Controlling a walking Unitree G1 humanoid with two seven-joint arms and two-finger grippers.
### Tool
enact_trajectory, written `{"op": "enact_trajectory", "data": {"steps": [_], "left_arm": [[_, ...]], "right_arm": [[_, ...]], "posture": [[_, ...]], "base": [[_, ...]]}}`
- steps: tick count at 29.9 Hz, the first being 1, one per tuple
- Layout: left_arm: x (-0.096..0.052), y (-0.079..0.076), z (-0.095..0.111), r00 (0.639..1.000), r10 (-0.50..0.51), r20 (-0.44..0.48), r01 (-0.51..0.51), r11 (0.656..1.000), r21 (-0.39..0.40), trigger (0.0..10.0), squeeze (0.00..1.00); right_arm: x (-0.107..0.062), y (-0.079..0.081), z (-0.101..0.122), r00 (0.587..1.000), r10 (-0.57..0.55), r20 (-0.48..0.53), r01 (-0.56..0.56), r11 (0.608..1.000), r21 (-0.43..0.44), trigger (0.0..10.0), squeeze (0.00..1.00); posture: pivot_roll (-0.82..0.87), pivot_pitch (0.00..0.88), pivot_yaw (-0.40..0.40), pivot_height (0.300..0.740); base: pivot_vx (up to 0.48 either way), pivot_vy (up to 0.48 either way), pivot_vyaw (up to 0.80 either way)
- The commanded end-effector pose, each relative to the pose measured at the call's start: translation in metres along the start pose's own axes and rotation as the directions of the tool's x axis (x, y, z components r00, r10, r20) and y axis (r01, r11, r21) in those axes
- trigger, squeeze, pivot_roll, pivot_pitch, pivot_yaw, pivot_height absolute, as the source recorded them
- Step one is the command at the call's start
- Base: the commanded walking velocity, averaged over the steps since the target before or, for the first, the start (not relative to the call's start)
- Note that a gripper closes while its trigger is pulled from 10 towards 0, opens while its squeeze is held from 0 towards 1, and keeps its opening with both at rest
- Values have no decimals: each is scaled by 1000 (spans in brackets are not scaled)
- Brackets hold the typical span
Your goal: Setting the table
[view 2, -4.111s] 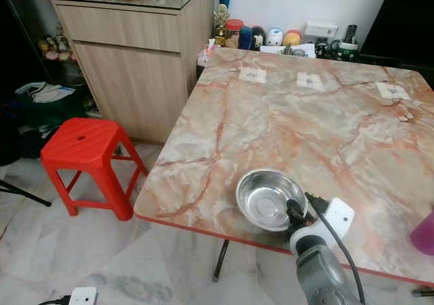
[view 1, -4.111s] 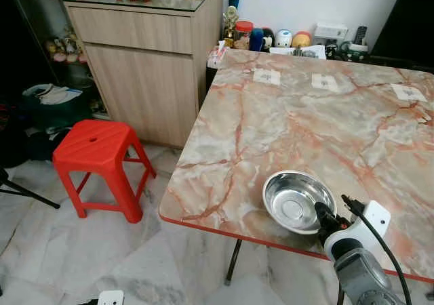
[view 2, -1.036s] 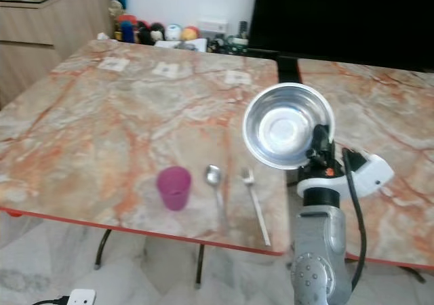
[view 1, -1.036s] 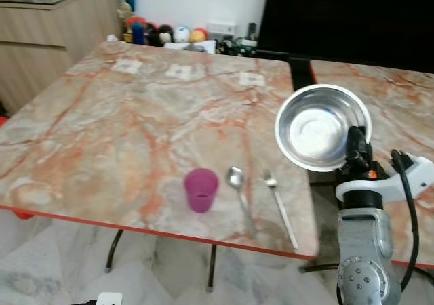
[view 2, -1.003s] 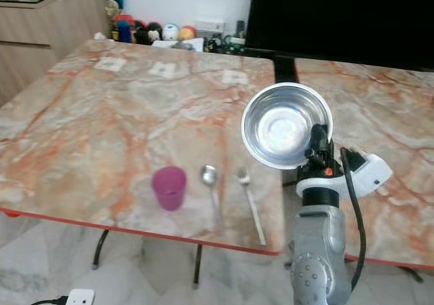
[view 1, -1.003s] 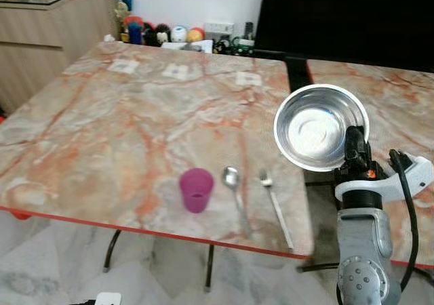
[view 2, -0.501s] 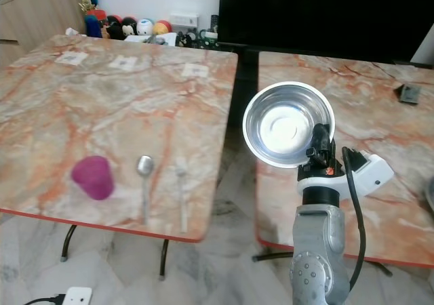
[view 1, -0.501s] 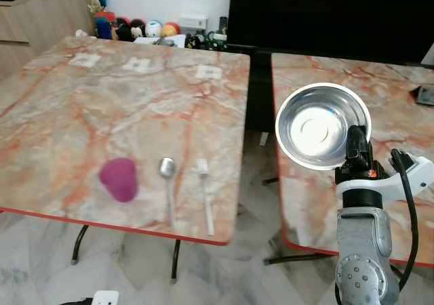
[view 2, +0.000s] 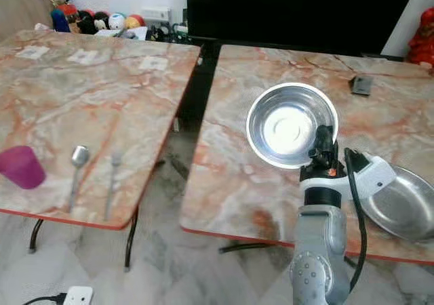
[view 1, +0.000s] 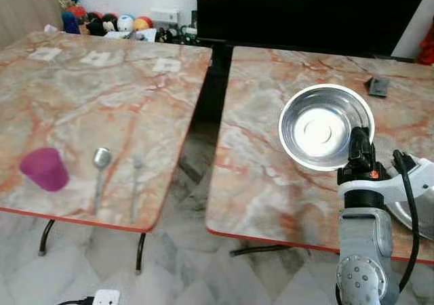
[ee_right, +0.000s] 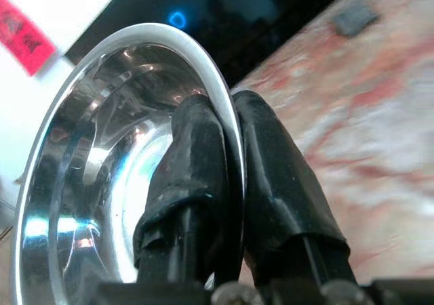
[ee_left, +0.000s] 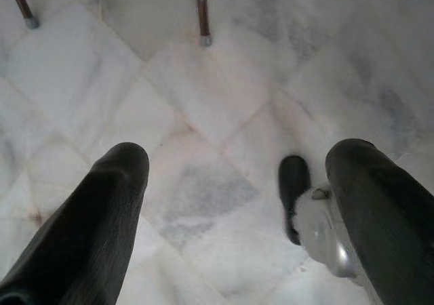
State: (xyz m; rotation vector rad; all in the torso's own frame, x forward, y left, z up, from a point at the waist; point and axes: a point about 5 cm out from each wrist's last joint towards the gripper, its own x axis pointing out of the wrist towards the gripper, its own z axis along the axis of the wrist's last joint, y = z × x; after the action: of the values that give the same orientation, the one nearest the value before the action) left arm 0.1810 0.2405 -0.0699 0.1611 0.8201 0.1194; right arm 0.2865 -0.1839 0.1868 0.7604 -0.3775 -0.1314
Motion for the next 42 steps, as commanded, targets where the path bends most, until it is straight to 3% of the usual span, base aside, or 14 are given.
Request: {"op": "enact_trajectory", "data": {"steps": [1,11,21,27,42], "left_arm": [[-2,-3,-8,999,-12,-30,12,1000,5,10000,0],[-2,-3,-10,999,-12,-36,12,1000,4,10000,0],[-2,-3,-10,999,-16,-38,16,1000,-1,10000,0],[-2,-2,-9,999,-14,-39,14,1000,-6,10000,0],[-2,-2,-10,999,-9,-42,9,1000,-7,10000,0]], "right_arm": [[-1,-4,2,999,-32,11,32,1000,0,10000,0],[0,-12,2,996,-86,16,87,996,-14,10000,0],[3,-25,-1,984,-178,16,178,983,-32,10000,0],[3,-23,-4,986,-168,0,168,985,-28,10000,0],[4,-19,-10,989,-142,-28,141,990,-21,10000,0]], "posture": [[-3,98,-11,740],[-5,82,-9,740],[-2,92,-6,740],[-2,94,-6,740],[-1,100,-6,740]], "base": [[0,-240,-544],[0,-24,-744],[0,0,0],[0,0,0],[330,0,0]]}}
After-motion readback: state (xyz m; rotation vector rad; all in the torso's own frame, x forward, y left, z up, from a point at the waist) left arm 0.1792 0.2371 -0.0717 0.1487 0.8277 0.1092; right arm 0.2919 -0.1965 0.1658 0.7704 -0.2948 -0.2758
